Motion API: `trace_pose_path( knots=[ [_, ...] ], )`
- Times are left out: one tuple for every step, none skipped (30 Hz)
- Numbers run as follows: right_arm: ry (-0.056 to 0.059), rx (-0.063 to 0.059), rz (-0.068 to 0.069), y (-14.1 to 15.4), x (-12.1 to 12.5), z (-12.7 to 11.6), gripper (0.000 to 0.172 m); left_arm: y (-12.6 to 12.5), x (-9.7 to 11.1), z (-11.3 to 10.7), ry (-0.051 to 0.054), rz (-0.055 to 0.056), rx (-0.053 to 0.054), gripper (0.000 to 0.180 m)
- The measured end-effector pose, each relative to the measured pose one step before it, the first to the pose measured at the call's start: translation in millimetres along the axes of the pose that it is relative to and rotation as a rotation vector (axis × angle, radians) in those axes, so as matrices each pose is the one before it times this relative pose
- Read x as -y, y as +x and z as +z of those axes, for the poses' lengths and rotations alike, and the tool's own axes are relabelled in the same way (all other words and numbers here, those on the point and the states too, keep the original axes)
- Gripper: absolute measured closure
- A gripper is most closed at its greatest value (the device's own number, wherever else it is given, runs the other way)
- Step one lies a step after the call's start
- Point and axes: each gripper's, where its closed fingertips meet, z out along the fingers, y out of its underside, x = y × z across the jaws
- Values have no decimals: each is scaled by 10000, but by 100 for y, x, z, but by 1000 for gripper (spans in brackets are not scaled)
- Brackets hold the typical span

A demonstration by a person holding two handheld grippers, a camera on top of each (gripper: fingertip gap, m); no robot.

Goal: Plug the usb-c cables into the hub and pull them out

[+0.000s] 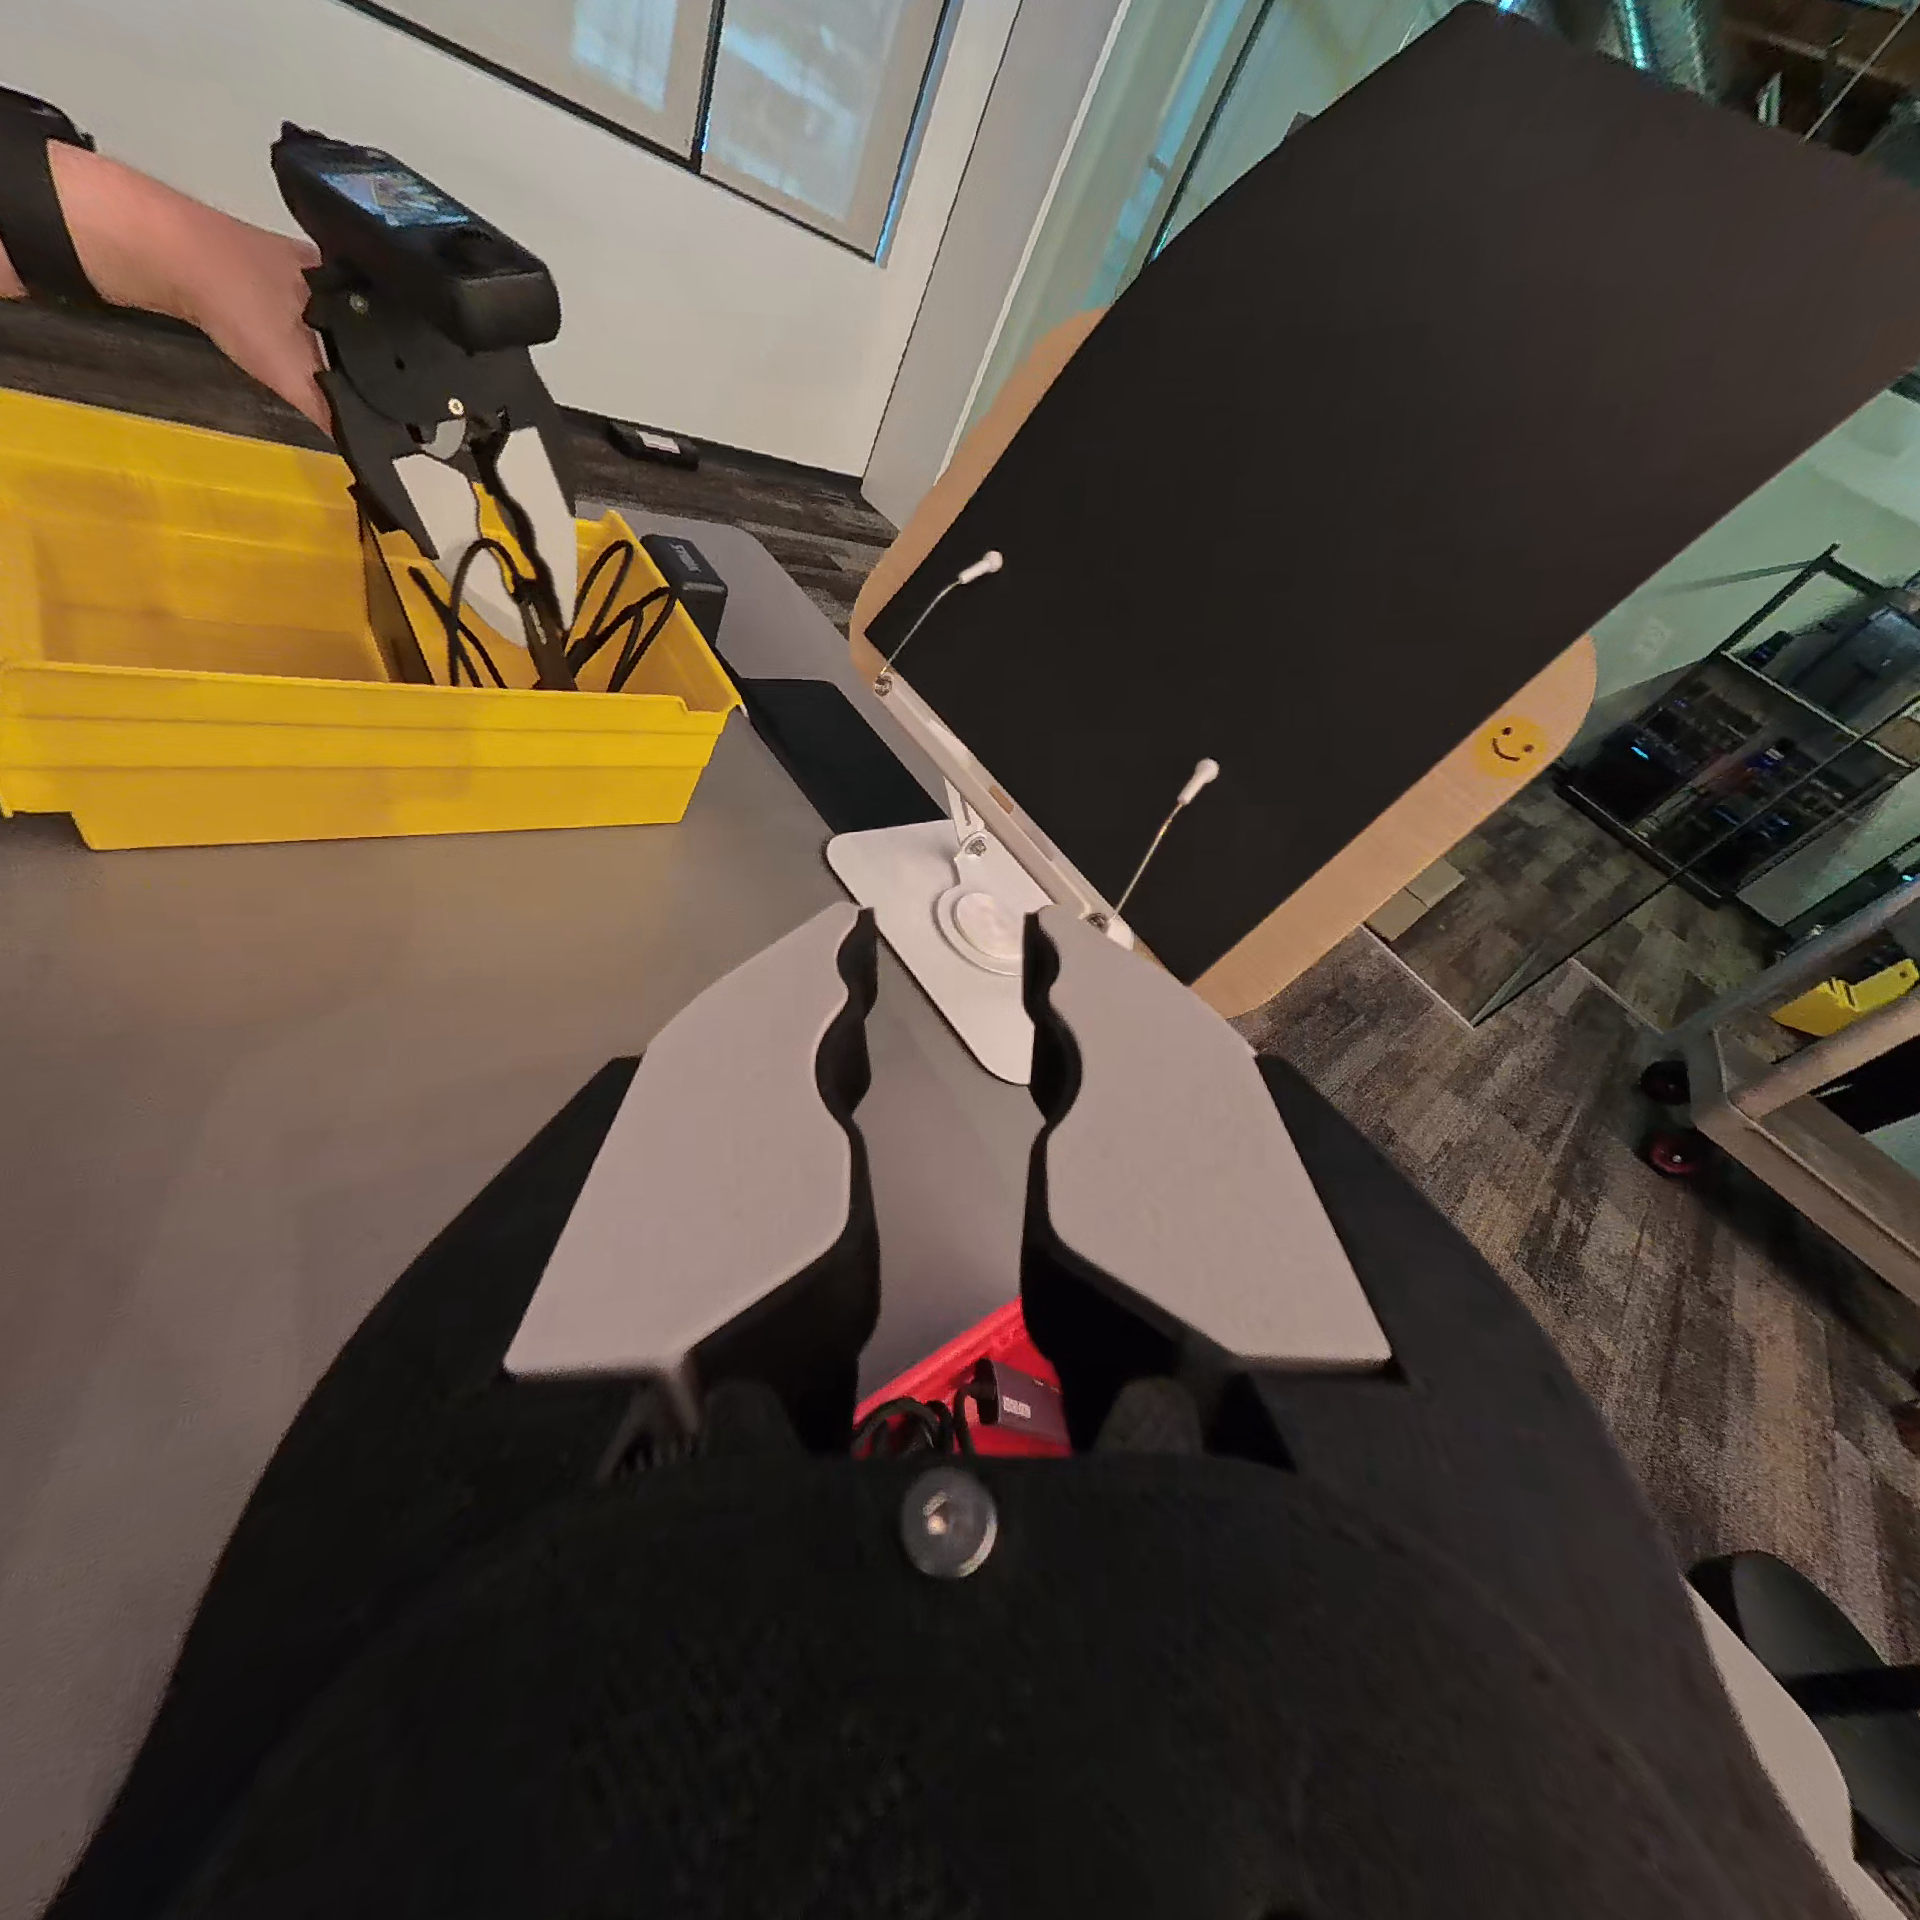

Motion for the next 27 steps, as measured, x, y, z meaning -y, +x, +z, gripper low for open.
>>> trace_pose_path(
  knots=[
    [-13, 51, -19, -113, -5, 154, 144, -107, 80, -93, 66, 9, 70, 164],
    [-15, 60, -7, -134, -26, 164, 144, -140, 185, -224, 92, 8, 64, 171],
    [-19, 63, 7, -134, -34, 176, 144, -444, 271, -383, 104, 28, 255, 180],
    [-22, 75, 10, -173, -32, 209, 144, -333, 390, -495, 115, 14, 123, 180],
    [-18, 96, 9, -230, -28, 242, 144, -281, 339, -543, 13, -55, 23, 180],
    [-24, 111, -7, -270, -15, 316, 145, -449, 363, -606, 6, -50, 131, 180],
    [-34, 128, -23, -342, -14, 390, 145, -369, 493, -669, 84, -14, 96, 180],
    [-55, 163, -38, -409, -34, 473, 145, -413, 450, -721, 14, -32, 125, 180],
    [-73, 168, -58, -436, -47, 552, 145, -363, 403, -723, -51, -30, 87, 180],
    [-78, 150, -65, -433, -43, 636, 145, -303, 501, -775, -2, -26, 72, 180],
    [-74, 156, -64, -456, -36, 711, 145, -213, 612, -826, 63, 11, 63, 180],
    [-66, 190, -60, -524, -29, 786, 145, -131, 632, -842, 40, 58, 39, 180],
    [-57, 211, -64, -572, -32, 853, 145, -99, 672, -852, 30, 136, 61, 180],
    [-27, 170, -60, -526, 12, 910, 145, -100, 732, -861, 74, 192, 117, 180],
    [19, 140, -22, -482, 71, 991, 145, 49, 750, -834, 54, 163, 15, 180],
    [57, 134, 62, -475, 105, 1075, 145, 148, 729, -772, 27, 130, -47, 180],
    [124, 120, 150, -483, 194, 1148, 145, 102, 709, -743, 5, 203, 30, 180],
    [210, 95, 180, -504, 311, 1209, 145, 41, 715, -701, 14, 255, 114, 180],
    [309, 114, 200, -600, 431, 1240, 145, 15, 665, -643, -44, 188, 113, 180],
    [365, 132, 204, -678, 503, 1239, 145, 134, 709, -575, -28, 132, 8, 180],
    [429, 148, 230, -755, 581, 1265, 145, 223, 773, -497, 9, 124, -42, 180],
    [428, 180, 219, -833, 566, 1258, 143, 228, 803, -454, 19, 135, -26, 180],
    [392, 78, 146, -684, 529, 1218, 137, 222, 816, -409, 32, 143, -1, 180],
    [401, -4, 93, -602, 546, 1143, 134, 183, 777, -349, -6, 143, 30, 180],
    [304, 68, 2, -703, 443, 1017, 129, 100, 757, -338, -4, 142, 85, 180],
    [216, 39, -132, -672, 326, 848, 125, 119, 768, -337, 27, 119, 59, 180],
    [182, -156, -246, -360, 251, 603, 122, 210, 731, -303, 24, 100, -23, 180]
  ],
)
